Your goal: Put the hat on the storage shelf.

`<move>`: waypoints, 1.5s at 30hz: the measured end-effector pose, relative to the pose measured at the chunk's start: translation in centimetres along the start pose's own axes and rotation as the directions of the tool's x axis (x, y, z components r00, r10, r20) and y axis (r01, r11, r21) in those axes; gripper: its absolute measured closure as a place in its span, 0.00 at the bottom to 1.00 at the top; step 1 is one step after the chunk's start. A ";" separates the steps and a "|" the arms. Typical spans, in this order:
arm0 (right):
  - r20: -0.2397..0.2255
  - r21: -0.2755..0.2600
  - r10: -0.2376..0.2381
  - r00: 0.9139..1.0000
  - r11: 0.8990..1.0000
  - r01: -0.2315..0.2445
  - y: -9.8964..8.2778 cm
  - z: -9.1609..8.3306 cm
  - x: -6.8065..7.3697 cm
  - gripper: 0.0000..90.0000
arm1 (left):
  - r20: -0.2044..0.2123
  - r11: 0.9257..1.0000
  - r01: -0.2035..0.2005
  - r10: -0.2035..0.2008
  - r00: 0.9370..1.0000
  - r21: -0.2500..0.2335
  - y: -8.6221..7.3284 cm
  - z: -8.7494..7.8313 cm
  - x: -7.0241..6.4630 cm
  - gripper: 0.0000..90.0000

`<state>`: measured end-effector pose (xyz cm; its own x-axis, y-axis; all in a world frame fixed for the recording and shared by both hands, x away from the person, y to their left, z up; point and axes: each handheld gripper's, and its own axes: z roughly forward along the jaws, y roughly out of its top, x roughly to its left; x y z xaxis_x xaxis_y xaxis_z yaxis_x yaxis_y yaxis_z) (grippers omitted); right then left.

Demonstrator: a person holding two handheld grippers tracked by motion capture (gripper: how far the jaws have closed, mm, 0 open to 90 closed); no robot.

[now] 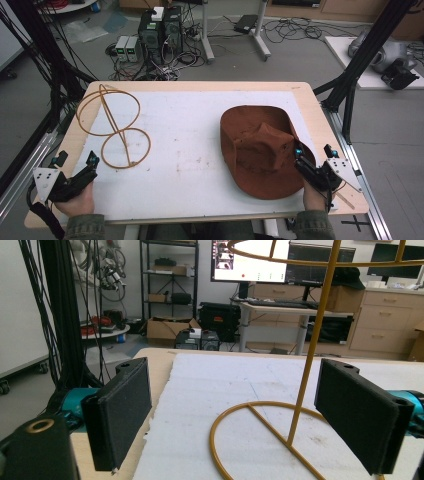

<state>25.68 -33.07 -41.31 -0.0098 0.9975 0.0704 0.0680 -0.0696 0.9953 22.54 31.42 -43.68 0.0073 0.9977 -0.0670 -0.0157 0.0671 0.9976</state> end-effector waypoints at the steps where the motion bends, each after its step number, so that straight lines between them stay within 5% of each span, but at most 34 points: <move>1: -0.003 -0.004 -0.004 1.000 1.000 0.004 0.0 0.0 0.0 0.14 | 0.000 1.000 0.001 -0.001 1.000 -0.002 0.0 0.0 0.0 0.17; 33: -0.041 -0.001 -0.003 0.999 1.000 0.003 0.3 -0.1 0.4 0.14 | 0.013 0.999 0.025 -0.025 1.000 0.023 -0.2 0.3 0.3 0.17; 45: -0.099 0.020 -0.022 0.995 1.000 0.024 0.8 0.3 1.4 0.14 | 0.012 0.999 0.024 -0.025 1.000 0.022 -0.2 0.4 0.3 0.17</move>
<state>25.98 -31.74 -40.44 -0.1099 0.9924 0.0550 0.0877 -0.0455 0.9951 22.91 31.69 -43.88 0.0196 0.9956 -0.0914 0.0062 0.0913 0.9958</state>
